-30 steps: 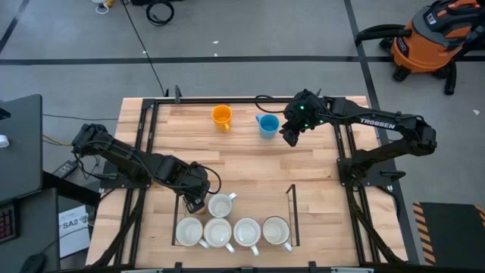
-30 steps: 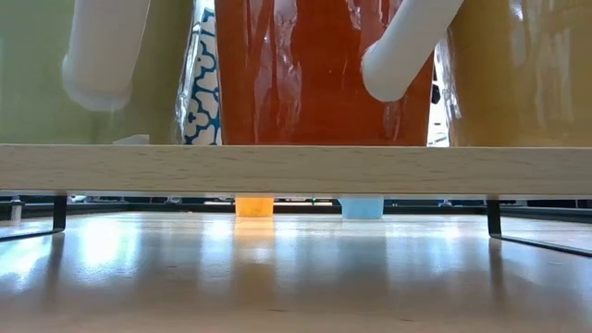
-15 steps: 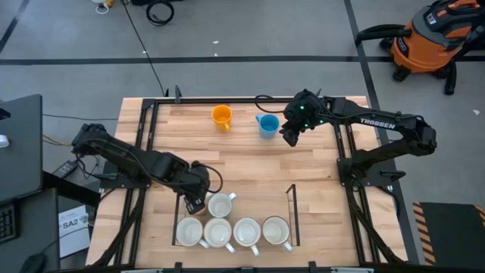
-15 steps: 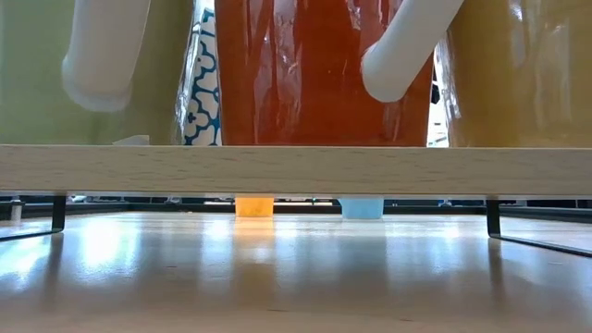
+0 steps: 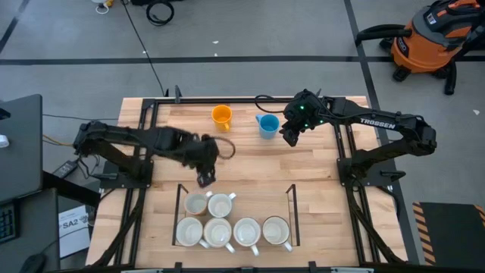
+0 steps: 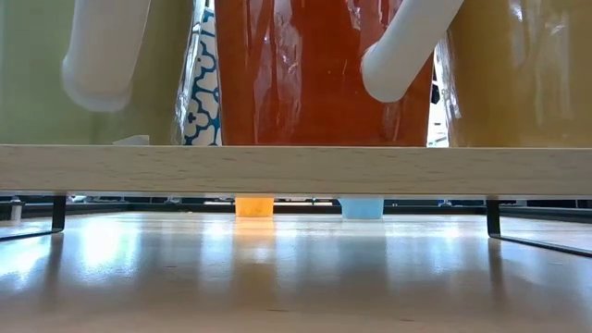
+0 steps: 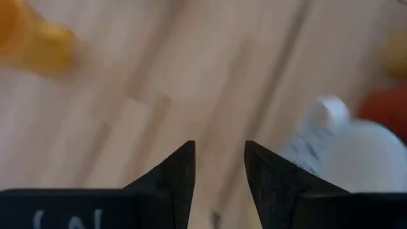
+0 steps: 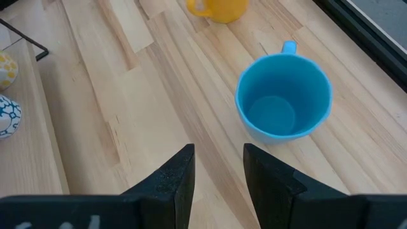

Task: Place coffee mugs
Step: Put the yellow mug on the shelf

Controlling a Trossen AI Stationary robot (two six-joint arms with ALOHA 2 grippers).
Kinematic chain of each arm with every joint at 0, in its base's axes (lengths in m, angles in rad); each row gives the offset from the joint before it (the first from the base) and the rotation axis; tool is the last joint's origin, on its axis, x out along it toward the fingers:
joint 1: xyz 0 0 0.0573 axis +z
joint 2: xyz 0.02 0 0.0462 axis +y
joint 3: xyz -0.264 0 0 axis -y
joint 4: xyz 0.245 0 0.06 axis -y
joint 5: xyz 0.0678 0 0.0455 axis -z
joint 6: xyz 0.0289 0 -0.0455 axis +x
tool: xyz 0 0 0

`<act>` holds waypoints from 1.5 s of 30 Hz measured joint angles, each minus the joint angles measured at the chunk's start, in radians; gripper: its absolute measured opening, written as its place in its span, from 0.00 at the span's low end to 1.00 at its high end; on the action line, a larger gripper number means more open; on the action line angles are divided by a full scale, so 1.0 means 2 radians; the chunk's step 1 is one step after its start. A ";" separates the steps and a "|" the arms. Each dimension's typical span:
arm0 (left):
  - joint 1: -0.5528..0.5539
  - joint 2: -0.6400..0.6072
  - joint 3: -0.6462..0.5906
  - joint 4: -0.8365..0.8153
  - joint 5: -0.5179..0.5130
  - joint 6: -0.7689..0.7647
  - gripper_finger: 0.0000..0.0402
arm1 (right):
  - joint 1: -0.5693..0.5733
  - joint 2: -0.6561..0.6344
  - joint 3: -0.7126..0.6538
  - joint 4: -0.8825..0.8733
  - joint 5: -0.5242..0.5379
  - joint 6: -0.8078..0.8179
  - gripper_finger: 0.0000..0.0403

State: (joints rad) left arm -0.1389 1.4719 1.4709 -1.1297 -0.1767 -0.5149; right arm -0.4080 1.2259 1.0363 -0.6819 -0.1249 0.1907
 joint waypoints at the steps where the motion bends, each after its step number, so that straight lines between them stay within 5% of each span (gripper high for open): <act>1: 0.013 0.000 0.000 0.008 -0.008 0.017 0.35 | 0.000 0.000 0.000 0.000 0.000 0.000 0.35; 12: 0.170 0.000 0.001 0.129 -0.020 0.220 0.35 | 0.000 0.000 0.000 0.000 0.000 0.000 0.35; 21: 0.260 0.045 0.001 0.147 0.012 0.332 0.35 | 0.000 0.000 0.000 0.005 0.000 -0.003 0.35; 45: 0.287 0.192 0.001 0.151 -0.003 0.372 0.35 | 0.000 0.000 0.000 0.009 0.000 -0.005 0.35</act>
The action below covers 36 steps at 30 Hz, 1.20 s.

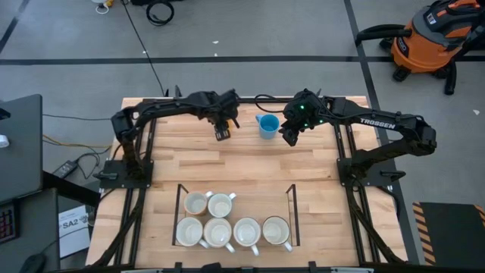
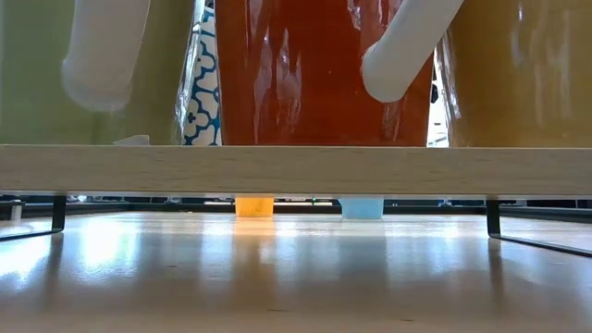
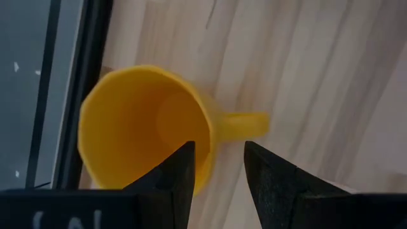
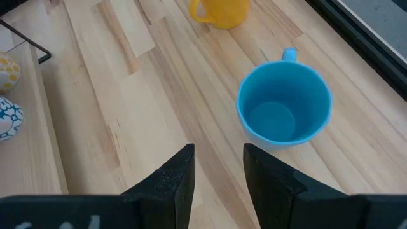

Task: Place coffee mugs
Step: Put the yellow mug on the shelf

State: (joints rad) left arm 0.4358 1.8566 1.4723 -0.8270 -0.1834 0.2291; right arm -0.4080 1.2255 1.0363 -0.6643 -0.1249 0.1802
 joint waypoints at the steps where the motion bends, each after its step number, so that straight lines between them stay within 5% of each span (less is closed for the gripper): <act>1: 0.000 0.004 0.000 0.000 -0.001 0.000 0.35 | 0.000 0.000 0.000 0.000 0.000 0.000 0.35; 17: 0.012 0.033 0.000 -0.004 -0.019 -0.017 0.35 | 0.000 0.000 0.000 -0.001 0.000 0.000 0.35; 23: 0.011 0.034 0.000 -0.005 -0.021 -0.023 0.25 | 0.000 0.000 0.000 -0.001 0.000 0.000 0.35; 30: 0.004 0.034 0.000 -0.007 -0.018 -0.092 0.07 | 0.000 0.000 0.000 0.000 0.000 0.000 0.35; 36: -0.004 0.034 0.000 -0.007 -0.007 -0.229 0.06 | 0.000 0.000 0.000 0.000 0.000 0.000 0.35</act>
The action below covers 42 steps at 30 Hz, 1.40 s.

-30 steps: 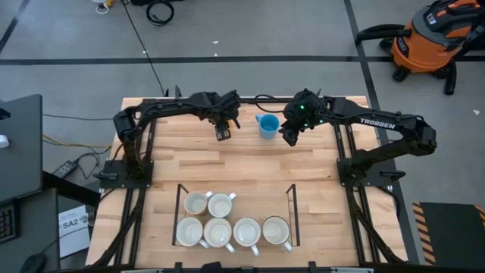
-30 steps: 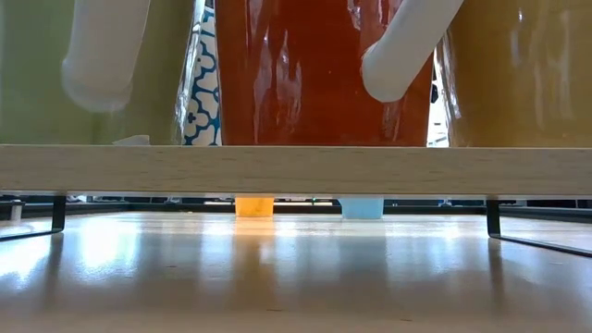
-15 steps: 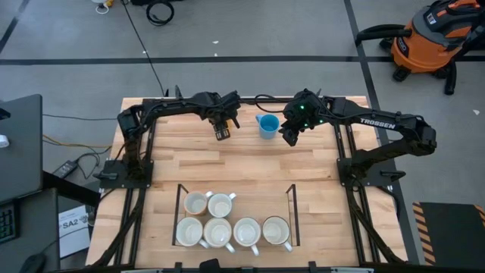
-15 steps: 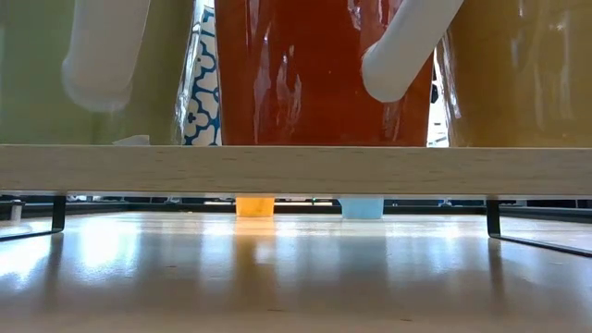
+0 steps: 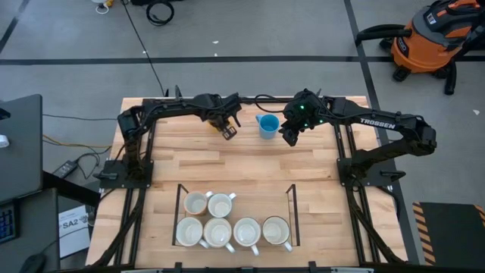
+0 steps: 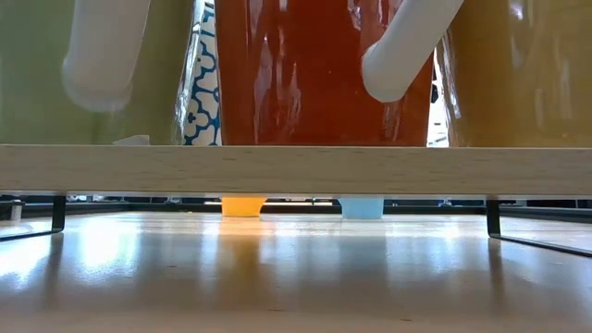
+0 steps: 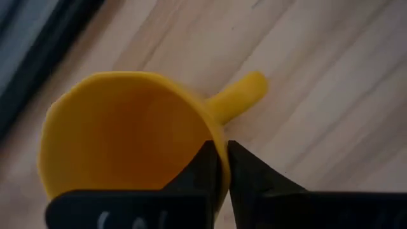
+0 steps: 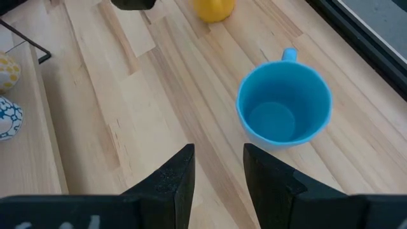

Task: Place coffee mugs
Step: Put the yellow mug on the shelf

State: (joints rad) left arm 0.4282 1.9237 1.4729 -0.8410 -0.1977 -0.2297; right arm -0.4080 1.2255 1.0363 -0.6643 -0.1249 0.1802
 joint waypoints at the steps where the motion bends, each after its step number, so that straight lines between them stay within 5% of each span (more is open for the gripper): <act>1: 0.000 0.000 0.001 0.000 0.011 -0.029 0.06 | 0.000 0.000 0.000 0.000 0.000 0.000 0.35; 7: -0.006 -0.001 0.001 0.001 0.082 -0.152 0.14 | 0.000 0.000 0.000 0.000 0.000 0.000 0.35; 19: -0.018 0.000 0.000 0.014 0.125 -0.270 0.17 | 0.000 0.000 0.000 0.000 0.000 0.000 0.35; 30: -0.016 0.000 0.000 0.020 0.124 -0.266 0.18 | 0.000 0.000 0.000 0.000 0.000 0.000 0.35; 42: -0.015 -0.001 -0.001 0.022 0.146 -0.211 0.37 | 0.000 0.000 0.000 0.000 0.000 0.000 0.35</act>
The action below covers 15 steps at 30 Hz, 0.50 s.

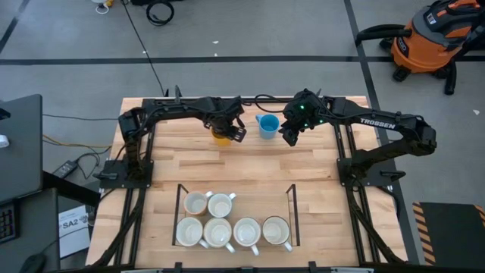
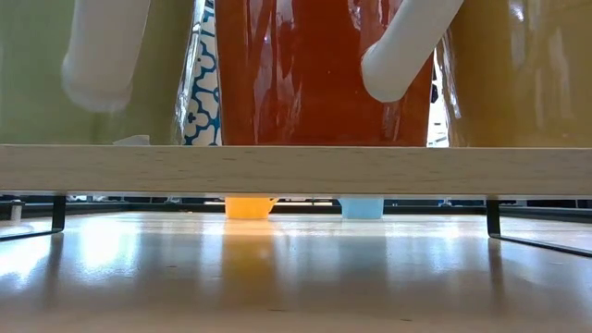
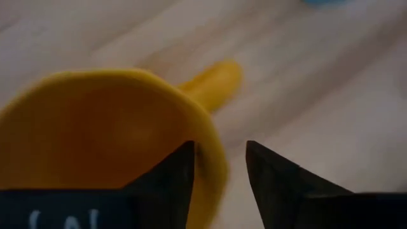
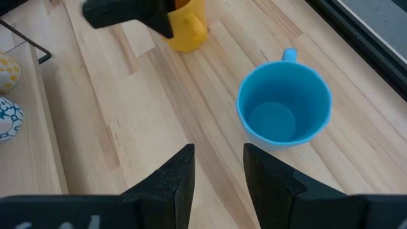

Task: Place coffee mugs
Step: Put the yellow mug on the shelf

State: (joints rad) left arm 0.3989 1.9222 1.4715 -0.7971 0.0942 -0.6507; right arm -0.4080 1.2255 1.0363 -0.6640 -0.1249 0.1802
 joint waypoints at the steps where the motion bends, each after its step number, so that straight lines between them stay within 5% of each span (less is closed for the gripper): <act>1: 0.001 -0.001 0.000 0.000 0.013 0.010 0.38 | 0.000 0.000 0.000 0.000 0.000 0.000 0.35; 15: 0.008 -0.046 0.000 -0.010 0.049 0.058 0.38 | 0.000 0.000 0.000 -0.001 0.000 0.000 0.35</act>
State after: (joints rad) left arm 0.4139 1.8296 1.4715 -0.8173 0.1923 -0.5342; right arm -0.4080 1.2255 1.0363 -0.6661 -0.1249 0.1802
